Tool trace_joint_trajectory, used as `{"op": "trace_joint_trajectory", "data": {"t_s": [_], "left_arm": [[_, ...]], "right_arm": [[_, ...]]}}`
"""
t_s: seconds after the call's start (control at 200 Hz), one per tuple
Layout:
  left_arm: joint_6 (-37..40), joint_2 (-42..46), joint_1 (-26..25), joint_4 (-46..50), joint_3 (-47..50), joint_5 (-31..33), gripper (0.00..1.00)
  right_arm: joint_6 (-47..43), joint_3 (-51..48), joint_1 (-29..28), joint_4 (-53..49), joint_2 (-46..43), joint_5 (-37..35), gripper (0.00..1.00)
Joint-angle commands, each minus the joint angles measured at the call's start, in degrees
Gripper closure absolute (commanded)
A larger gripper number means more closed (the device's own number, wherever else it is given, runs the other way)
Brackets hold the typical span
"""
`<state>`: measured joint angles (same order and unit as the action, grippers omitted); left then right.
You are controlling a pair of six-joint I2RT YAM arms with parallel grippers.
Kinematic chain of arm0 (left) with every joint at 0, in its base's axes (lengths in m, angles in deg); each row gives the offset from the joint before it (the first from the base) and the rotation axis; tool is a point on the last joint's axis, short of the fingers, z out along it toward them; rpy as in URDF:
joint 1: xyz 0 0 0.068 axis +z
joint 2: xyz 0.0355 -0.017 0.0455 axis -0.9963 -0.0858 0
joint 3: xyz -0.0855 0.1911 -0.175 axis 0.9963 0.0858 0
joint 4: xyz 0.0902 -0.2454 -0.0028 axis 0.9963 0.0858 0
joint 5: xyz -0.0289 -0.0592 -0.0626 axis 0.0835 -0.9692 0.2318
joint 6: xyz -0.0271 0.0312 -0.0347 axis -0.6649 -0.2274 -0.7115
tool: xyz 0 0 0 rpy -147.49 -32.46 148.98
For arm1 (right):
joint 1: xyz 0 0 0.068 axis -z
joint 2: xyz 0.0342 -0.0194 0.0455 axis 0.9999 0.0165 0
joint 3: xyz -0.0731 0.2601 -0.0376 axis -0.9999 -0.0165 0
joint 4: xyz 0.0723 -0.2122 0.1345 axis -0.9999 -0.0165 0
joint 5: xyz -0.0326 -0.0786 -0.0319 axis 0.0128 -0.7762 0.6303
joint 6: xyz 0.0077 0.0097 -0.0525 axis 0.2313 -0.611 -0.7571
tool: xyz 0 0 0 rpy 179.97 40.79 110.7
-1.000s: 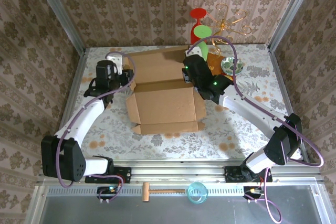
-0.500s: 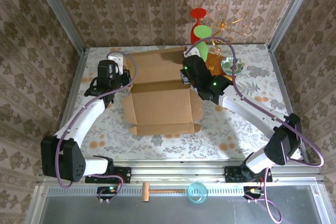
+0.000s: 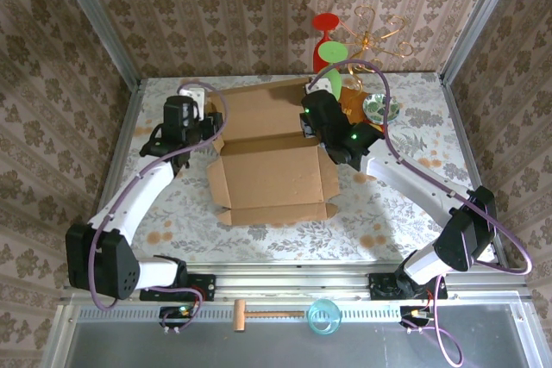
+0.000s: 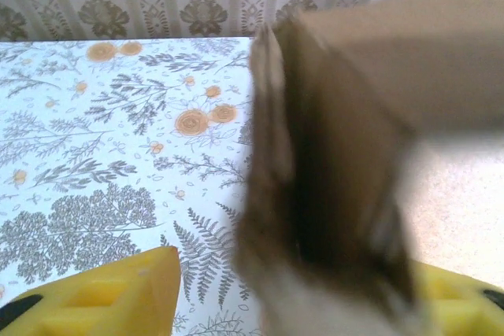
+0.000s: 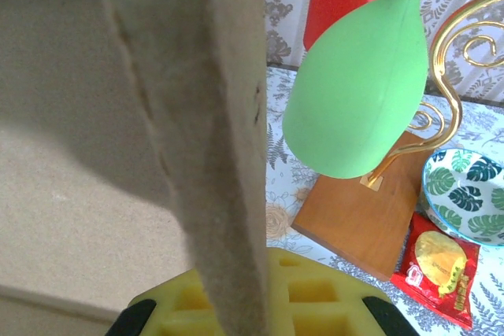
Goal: Fold the paper box
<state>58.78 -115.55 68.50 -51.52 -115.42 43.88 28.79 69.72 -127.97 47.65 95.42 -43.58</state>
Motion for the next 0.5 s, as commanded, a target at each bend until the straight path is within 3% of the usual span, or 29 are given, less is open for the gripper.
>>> {"op": "trace_joint_trajectory", "data": {"t_s": [0.0, 0.255, 0.495], "left_arm": [[-1.0, 3.0, 2.3, -1.6, -0.2, -10.8, 0.38], [-1.5, 3.7, 6.0, 0.2, 0.6, -17.5, 0.38], [-0.7, 2.2, 5.9, 1.3, 0.2, -18.0, 0.42]], "right_arm": [[1.5, 2.1, 0.1, -0.4, -0.1, -1.3, 1.00], [2.0, 3.9, 0.5, -1.7, 1.3, -1.2, 1.00], [2.6, 5.3, 0.7, -3.0, 2.4, -1.0, 1.00]]}}
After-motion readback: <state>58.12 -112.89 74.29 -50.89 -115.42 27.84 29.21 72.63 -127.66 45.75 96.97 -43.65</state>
